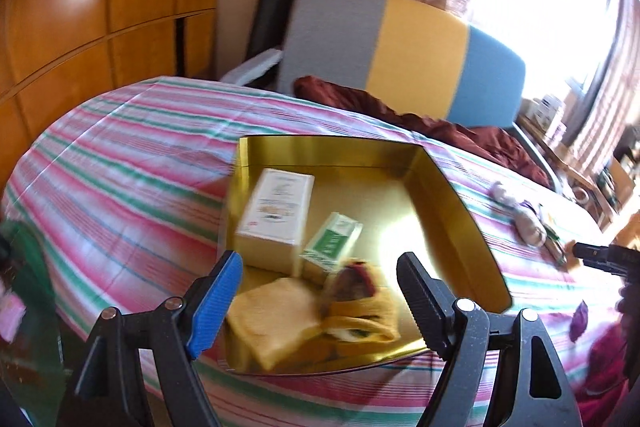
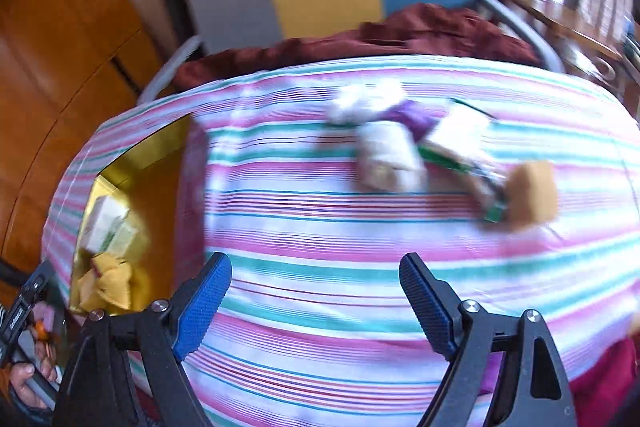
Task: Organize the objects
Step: 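Carry the green box into the gold tray and release it with the right gripper, then grasp the purple pouch with the right gripper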
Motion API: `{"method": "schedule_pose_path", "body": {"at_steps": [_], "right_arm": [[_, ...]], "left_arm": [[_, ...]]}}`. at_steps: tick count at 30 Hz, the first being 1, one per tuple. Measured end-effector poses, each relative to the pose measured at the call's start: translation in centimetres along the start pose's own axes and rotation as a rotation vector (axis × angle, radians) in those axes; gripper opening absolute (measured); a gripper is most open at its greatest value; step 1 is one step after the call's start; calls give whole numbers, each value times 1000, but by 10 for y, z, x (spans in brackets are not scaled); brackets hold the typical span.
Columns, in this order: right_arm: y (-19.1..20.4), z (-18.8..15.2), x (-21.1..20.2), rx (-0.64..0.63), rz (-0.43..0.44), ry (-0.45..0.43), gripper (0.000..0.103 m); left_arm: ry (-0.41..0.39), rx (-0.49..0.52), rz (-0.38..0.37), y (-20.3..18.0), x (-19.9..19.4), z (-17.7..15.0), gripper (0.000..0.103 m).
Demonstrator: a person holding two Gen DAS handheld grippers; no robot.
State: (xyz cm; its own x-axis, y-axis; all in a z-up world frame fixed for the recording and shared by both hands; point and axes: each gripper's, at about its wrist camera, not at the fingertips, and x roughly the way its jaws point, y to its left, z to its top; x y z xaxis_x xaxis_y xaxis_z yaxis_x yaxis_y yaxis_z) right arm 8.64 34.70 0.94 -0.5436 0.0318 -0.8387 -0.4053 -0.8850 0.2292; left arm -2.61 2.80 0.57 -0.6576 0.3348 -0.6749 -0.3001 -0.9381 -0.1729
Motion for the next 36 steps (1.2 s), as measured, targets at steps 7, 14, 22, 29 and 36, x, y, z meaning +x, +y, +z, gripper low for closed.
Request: {"method": "schedule_pose_path", "body": {"at_steps": [7, 14, 22, 29, 36], "right_arm": [[-96, -16, -15, 252, -139, 83, 88], [-125, -40, 15, 365, -165, 276, 86], [-118, -41, 36, 320, -126, 312, 41], [-105, -14, 48, 222, -143, 212, 40], [-118, -15, 47, 239, -159, 158, 40]], "left_arm": [[28, 80, -78, -46, 13, 2, 80], [42, 164, -158, -88, 16, 2, 80], [49, 243, -216, -124, 16, 1, 81], [46, 289, -257, -152, 21, 14, 81], [113, 323, -280, -187, 45, 15, 81]]}}
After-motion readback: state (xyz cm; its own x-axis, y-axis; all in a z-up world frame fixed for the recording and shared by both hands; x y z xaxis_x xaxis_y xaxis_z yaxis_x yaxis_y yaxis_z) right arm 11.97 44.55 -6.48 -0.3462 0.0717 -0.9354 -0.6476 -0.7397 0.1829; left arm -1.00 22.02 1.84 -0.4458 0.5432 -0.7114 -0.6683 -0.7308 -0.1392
